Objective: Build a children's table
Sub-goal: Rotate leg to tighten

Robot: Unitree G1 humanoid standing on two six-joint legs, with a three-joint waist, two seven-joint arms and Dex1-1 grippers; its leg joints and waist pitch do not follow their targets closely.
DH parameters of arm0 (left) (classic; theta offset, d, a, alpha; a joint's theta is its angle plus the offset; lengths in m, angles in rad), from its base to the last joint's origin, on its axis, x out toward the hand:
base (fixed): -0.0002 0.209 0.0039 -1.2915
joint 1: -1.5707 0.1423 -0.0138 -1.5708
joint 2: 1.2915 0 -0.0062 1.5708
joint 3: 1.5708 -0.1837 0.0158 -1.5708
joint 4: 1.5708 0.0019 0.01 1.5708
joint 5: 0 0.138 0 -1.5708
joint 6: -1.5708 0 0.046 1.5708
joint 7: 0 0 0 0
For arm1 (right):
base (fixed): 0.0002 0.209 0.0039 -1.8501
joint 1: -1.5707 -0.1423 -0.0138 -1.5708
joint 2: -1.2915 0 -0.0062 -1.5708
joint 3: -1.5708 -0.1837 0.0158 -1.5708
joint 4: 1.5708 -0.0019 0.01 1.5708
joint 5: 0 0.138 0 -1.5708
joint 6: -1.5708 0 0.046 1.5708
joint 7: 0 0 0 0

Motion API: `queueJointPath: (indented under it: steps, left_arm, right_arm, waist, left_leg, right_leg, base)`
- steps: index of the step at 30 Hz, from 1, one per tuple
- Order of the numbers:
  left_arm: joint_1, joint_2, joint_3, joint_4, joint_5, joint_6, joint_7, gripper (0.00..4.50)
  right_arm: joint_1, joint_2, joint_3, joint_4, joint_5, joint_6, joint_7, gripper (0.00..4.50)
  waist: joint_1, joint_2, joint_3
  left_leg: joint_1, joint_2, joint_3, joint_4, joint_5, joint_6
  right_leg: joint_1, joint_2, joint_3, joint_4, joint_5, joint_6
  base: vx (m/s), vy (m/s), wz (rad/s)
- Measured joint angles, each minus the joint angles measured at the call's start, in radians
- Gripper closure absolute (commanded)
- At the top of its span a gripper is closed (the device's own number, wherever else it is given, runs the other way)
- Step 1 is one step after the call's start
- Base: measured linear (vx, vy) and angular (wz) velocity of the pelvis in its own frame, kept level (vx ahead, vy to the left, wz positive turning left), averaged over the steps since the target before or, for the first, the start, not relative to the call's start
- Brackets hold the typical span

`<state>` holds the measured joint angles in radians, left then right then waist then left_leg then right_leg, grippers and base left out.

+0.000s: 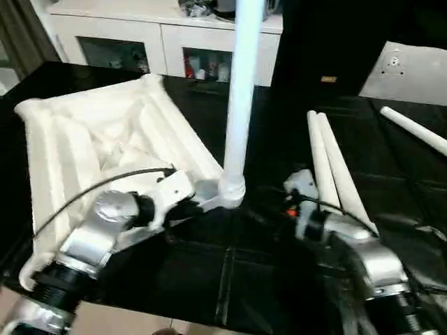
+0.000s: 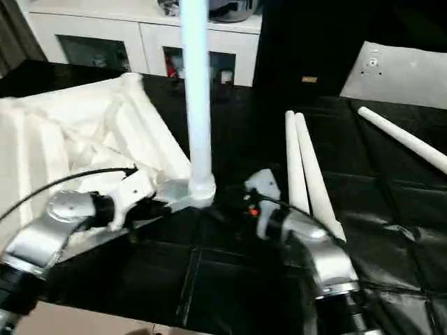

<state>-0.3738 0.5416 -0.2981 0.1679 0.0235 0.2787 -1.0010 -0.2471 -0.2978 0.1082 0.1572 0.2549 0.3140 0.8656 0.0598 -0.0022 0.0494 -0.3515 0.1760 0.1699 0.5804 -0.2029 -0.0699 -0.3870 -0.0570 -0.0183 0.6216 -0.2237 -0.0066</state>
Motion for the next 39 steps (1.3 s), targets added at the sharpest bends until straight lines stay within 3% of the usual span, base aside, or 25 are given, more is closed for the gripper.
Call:
queueJointPath:
  steps: [4,8,12,16,33,39]
  left_arm:
    - [-0.026,0.047,-0.029,0.042,0.0,-0.082,-0.102,4.5]
    - [-0.039,0.056,-0.049,0.063,0.0,-0.14,-0.159,4.5]
    - [-0.064,0.059,-0.072,0.092,0.001,-0.176,-0.196,4.5]
    - [-0.064,0.059,-0.08,0.093,0.002,-0.198,-0.221,4.5]
    - [-0.068,0.057,-0.102,0.092,0.004,-0.238,-0.258,4.5]
    - [-0.064,0.057,-0.101,0.087,0.002,-0.232,-0.26,4.5]
  right_arm:
    - [-0.059,-0.05,0.01,0.002,0.0,-0.023,0.067,0.08]
    - [-0.069,-0.079,0.055,0.006,-0.022,-0.055,0.128,0.08]
    - [-0.071,-0.087,0.111,0.036,-0.046,-0.097,0.193,0.08]
    - [-0.086,-0.09,0.12,0.071,-0.055,-0.109,0.215,0.08]
    - [-0.112,-0.069,0.138,0.121,-0.05,-0.122,0.266,1.6]
    - [-0.107,-0.069,0.137,0.118,-0.037,-0.105,0.267,1.78]
  waist:
    - [0.011,0.0,0.0]
    - [0.03,0.0,0.0]
    - [0.034,-0.001,0.0]
    - [0.033,-0.001,0.0]
    - [0.034,-0.003,-0.001]
    - [0.035,-0.003,-0.001]
  left_leg:
    - [0.001,0.0,0.0,0.001,0.0,0.0]
    - [0.0,0.0,0.0,0.003,0.0,0.001]
    - [-0.001,0.0,0.0,0.005,0.0,0.002]
    - [-0.001,-0.001,0.0,0.007,-0.001,0.002]
    - [-0.001,0.0,0.0,0.007,-0.001,0.002]
    - [0.0,0.0,0.0,0.007,-0.001,0.002]
  right_leg:
    - [0.001,-0.001,0.0,0.002,0.0,0.0]
    - [0.001,-0.001,0.0,0.001,0.0,0.0]
    - [0.002,-0.002,0.0,0.002,0.0,0.0]
    - [0.002,-0.002,0.0,0.003,0.0,0.0]
    - [0.002,-0.002,0.0,0.004,0.0,0.0]
    - [0.002,-0.002,0.0,0.004,0.0,0.0]
  base:
    - [0.0,0.0,0.0]
    - [0.0,0.0,0.0]
    - [0.0,0.0,0.0]
    - [0.0,0.0,0.0]
    - [0.0,0.0,0.0]
    - [0.0,0.0,0.0]
